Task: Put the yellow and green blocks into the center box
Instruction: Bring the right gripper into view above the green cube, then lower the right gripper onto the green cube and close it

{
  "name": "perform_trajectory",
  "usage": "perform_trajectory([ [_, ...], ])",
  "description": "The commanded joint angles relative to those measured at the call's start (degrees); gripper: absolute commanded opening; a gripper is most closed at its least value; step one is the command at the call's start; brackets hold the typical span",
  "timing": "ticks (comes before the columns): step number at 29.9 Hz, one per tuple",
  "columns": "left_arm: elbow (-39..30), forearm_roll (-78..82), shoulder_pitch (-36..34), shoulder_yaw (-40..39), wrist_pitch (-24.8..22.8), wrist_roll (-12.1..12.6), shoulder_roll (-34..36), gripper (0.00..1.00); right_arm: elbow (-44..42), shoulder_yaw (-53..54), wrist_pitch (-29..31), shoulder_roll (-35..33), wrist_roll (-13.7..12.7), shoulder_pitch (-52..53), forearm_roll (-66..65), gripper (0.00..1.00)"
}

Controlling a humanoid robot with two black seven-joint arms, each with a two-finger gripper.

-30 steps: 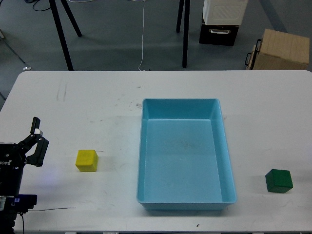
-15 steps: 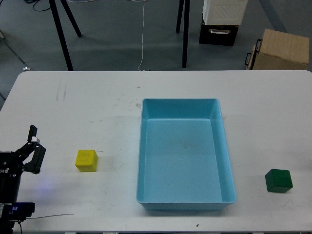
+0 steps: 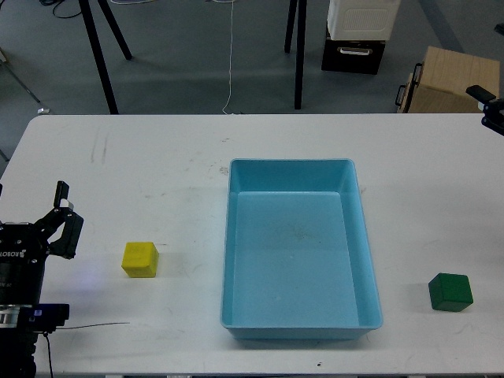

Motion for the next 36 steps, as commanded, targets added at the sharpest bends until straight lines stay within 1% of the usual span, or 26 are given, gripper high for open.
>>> perform_trajectory([
  [1,0.6,0.0,-0.4,0.0,0.0,0.1,0.1,1.0,0.6,-14.5,2.4,-0.1,-6.0,10.4,-14.6,1.0],
  [3,0.7,0.0,-0.5,0.0,0.0,0.1,0.1,1.0,1.5,-18.2,7.8,-0.1,-9.5,13.6,-19.8,1.0],
  [5,0.8,0.0,-0.5,0.0,0.0,0.1,0.1,1.0,2.7,-20.3,15.5,-0.1,-13.3,15.9,-21.9,1.0],
  [6,0.8,0.1,-0.6,0.1,0.0,0.1,0.0,1.0,3.6,-20.8,16.4,-0.2,-15.5,16.3,-21.9,1.0],
  [8,1.1,0.1,-0.7,0.3,0.0,0.1,0.0,1.0,5.5,-21.4,16.4,-0.3,-19.0,16.2,-21.9,1.0],
  [9,1.2,0.0,-0.7,0.5,0.0,0.1,0.0,1.0,6.1,-21.6,16.4,-0.4,-19.8,16.0,-21.9,1.0],
  [15,1.3,0.1,-0.6,1.2,0.0,0.1,0.0,1.0,8.1,-27.0,16.4,-0.4,-20.5,15.7,-22.8,1.0],
  [26,2.5,0.1,-1.2,1.3,0.0,0.1,-0.1,1.0,8.5,-27.1,16.4,1.1,-20.6,11.0,-23.4,1.0],
  [36,2.9,0.1,-1.5,1.3,0.0,0.1,-0.1,1.0,8.5,-27.1,16.4,4.3,-20.5,8.1,-22.9,1.0],
])
